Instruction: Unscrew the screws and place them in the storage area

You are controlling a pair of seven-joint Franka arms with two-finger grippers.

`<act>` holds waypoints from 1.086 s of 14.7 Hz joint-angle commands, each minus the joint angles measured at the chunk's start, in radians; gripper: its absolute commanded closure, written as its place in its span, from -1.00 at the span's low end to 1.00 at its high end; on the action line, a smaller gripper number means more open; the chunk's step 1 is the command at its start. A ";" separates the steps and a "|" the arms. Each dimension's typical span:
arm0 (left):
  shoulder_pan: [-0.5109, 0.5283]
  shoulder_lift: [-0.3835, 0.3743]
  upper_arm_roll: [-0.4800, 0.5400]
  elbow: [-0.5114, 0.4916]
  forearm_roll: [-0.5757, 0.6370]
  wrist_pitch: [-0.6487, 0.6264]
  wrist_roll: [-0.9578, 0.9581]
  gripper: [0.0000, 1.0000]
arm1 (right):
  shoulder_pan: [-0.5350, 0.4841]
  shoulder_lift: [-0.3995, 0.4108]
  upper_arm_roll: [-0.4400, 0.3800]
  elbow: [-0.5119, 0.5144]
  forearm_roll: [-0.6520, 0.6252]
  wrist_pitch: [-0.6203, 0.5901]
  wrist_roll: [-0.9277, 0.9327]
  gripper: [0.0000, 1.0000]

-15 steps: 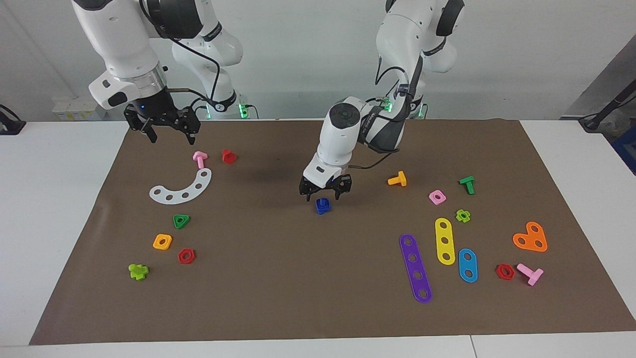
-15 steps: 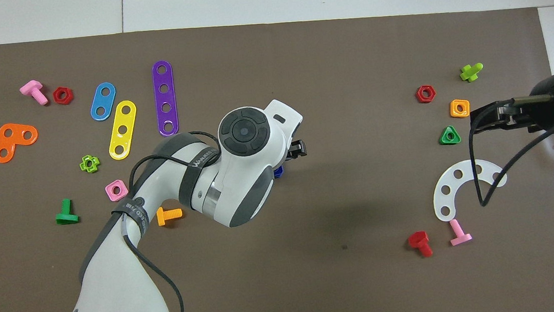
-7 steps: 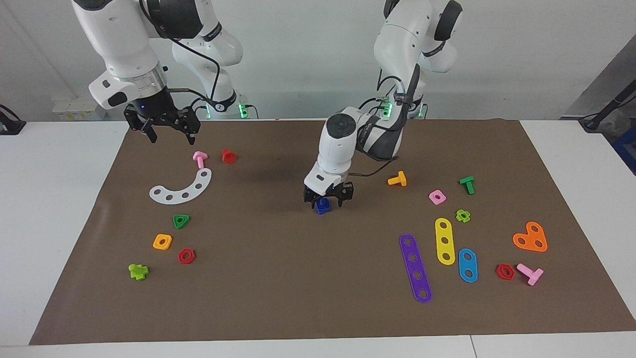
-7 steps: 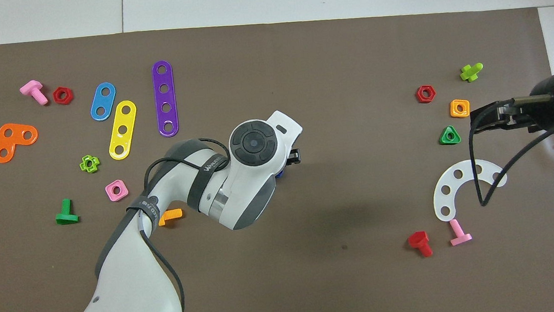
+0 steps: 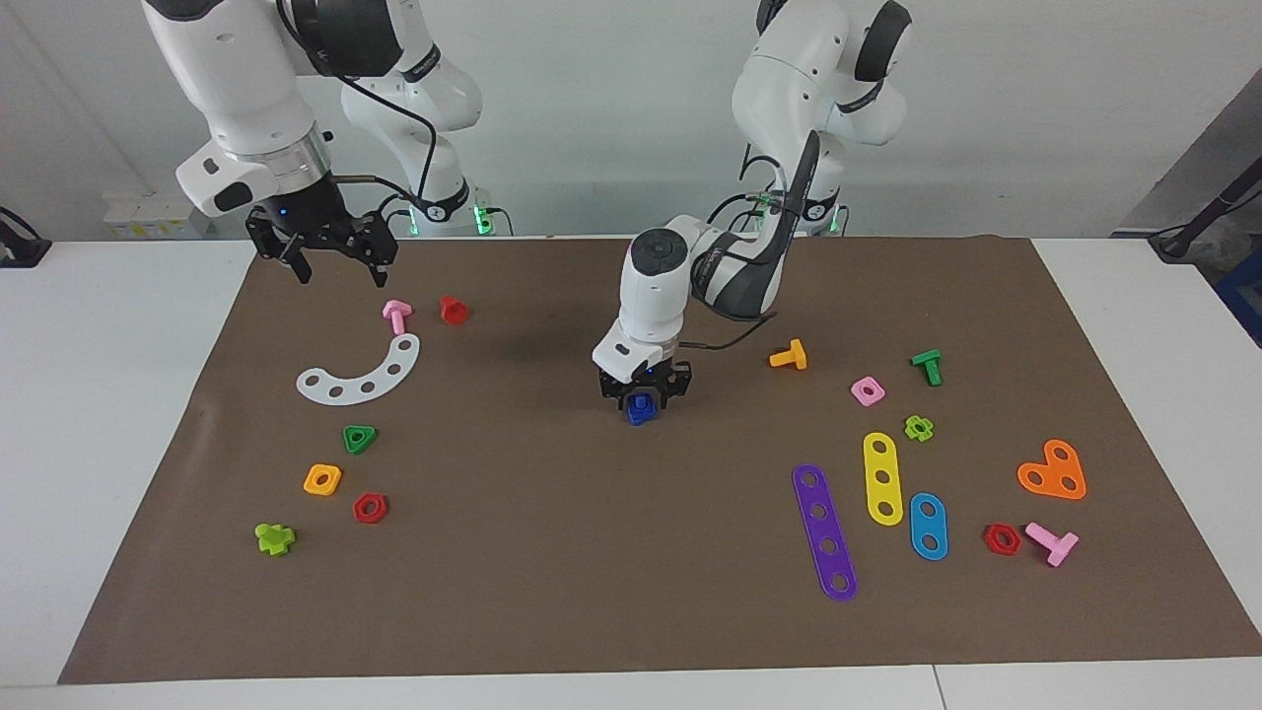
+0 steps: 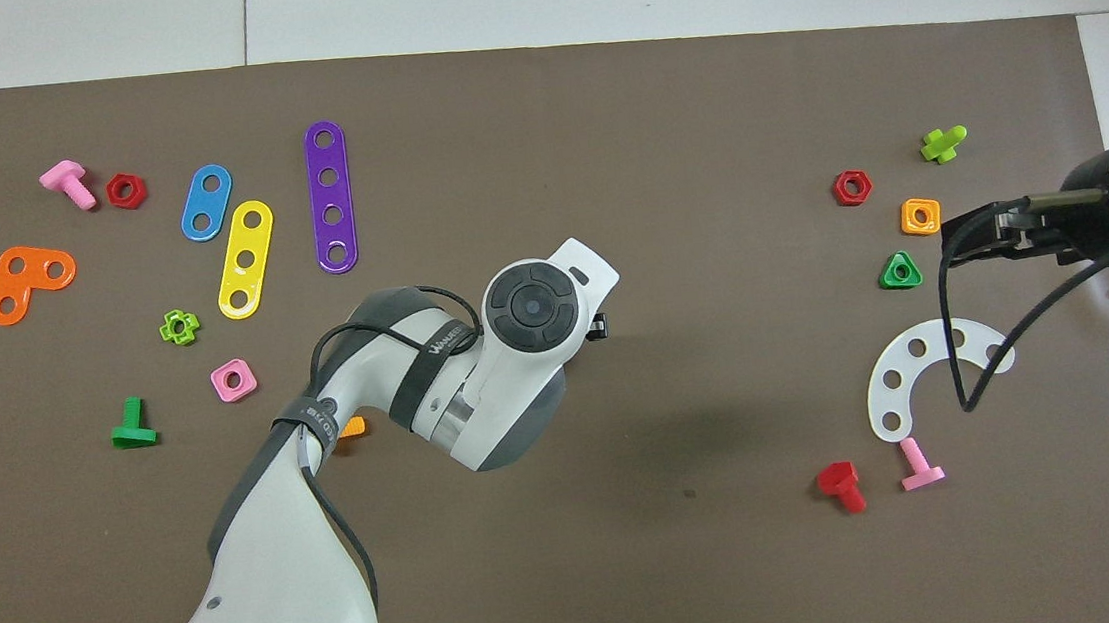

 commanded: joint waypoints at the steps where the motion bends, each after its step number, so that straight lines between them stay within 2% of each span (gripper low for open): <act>1: -0.021 -0.007 0.015 -0.011 0.042 0.015 -0.009 -0.37 | -0.014 -0.004 0.006 -0.003 0.007 -0.006 -0.002 -1.00; 3: -0.019 -0.007 0.015 -0.006 0.042 0.019 -0.009 -0.16 | -0.014 -0.004 0.006 -0.003 0.007 -0.006 -0.002 -1.00; 4: -0.019 -0.005 0.013 -0.006 0.042 0.018 -0.009 0.02 | -0.014 -0.004 0.008 -0.003 0.007 -0.006 -0.002 -1.00; 8: -0.015 -0.002 0.012 0.009 0.039 -0.011 -0.007 0.98 | -0.018 -0.004 0.006 -0.003 0.007 -0.006 0.002 -1.00; 12: -0.007 0.029 0.010 0.142 -0.013 -0.150 -0.004 1.00 | -0.026 -0.005 0.006 -0.003 0.007 -0.012 0.002 -1.00; 14: -0.004 0.056 0.012 0.236 -0.067 -0.270 -0.004 1.00 | -0.026 -0.005 0.006 -0.003 0.007 -0.014 -0.002 -1.00; 16: 0.010 0.082 0.012 0.328 -0.072 -0.376 -0.001 1.00 | -0.021 -0.005 0.006 -0.003 0.007 -0.012 0.005 -1.00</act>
